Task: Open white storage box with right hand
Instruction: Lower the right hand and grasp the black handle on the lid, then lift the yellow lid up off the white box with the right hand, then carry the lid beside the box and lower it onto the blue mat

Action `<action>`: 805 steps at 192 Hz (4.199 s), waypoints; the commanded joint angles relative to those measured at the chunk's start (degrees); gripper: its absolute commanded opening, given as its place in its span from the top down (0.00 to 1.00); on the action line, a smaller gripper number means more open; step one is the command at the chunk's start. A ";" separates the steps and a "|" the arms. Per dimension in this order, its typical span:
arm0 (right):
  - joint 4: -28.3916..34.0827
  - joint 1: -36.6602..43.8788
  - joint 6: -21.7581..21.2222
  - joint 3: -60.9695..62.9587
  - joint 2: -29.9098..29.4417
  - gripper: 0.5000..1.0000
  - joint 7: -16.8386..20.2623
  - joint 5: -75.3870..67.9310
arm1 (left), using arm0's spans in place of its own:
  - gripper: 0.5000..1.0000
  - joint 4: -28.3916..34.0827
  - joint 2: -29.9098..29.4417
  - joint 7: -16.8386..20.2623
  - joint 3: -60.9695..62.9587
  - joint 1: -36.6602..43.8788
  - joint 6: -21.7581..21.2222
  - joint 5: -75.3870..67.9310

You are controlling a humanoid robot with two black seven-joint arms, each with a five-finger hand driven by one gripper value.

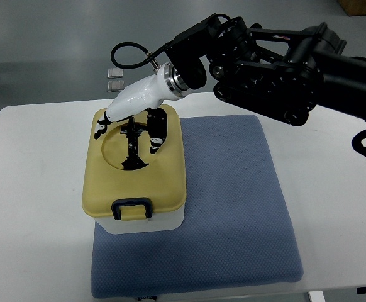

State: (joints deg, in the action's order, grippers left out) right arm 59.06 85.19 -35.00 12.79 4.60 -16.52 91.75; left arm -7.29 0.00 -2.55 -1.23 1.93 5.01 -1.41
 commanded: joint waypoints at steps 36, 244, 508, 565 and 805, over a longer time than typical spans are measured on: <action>0.00 -0.11 0.00 -0.04 -0.38 0.34 0.00 0.80 | 0.00 0.00 0.00 0.00 0.00 0.00 0.00 0.00; 0.09 1.12 0.00 0.75 -1.61 1.00 -1.94 1.50 | 0.00 0.00 0.00 -0.08 0.00 0.00 0.00 0.00; 1.67 4.37 1.96 10.94 25.28 1.00 -10.90 0.97 | 0.00 0.00 0.00 0.00 0.00 0.00 0.00 0.00; 1.67 -2.05 4.68 10.33 30.12 1.00 -12.57 1.24 | 0.00 0.00 0.00 0.00 0.00 0.00 0.00 0.00; -10.81 -19.54 24.81 -2.68 25.55 1.00 -18.11 3.00 | 0.00 0.00 0.00 0.00 0.00 0.00 0.00 0.00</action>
State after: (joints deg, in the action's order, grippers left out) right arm 49.03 66.40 -10.62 10.21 31.02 -34.68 94.73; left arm -7.30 0.00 -2.55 -1.23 1.93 5.01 -1.40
